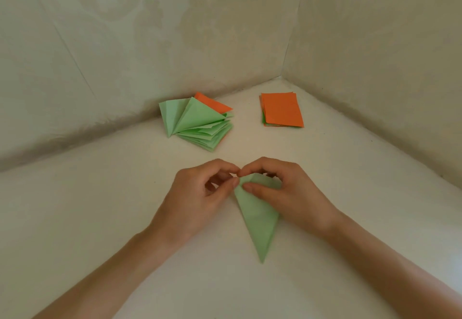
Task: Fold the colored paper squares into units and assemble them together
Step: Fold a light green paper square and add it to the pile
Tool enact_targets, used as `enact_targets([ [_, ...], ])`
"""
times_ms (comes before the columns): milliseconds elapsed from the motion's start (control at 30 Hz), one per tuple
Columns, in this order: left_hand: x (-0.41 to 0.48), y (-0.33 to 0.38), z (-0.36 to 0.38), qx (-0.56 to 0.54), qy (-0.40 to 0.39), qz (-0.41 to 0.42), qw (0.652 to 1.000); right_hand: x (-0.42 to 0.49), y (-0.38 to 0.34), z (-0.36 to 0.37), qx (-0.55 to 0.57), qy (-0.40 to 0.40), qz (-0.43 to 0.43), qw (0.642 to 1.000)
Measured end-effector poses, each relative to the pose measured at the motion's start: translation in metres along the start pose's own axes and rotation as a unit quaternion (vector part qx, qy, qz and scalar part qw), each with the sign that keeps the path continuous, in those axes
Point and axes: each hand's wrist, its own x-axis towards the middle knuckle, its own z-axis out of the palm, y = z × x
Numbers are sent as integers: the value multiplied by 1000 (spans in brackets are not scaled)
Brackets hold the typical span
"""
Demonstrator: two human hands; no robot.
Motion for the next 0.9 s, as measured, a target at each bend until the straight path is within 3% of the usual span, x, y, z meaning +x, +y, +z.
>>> enact_targets([
  [100,3,-1,-2,-98,-26,-63,993,-4,-2,1,51,11,42,998],
  [267,4,6,-4,-215,-52,-91,971,-6,-8,-6,167,32,90,981],
  [467,6,5,-6,-258,10,-127,958,-4,-7,-11,280,15,182,942],
  [667,6,8,-5,-278,-40,-146,948,-5,-2,-13,329,27,181,927],
  [900,6,8,-7,-299,-31,-132,945,-7,1,-14,389,11,153,908],
])
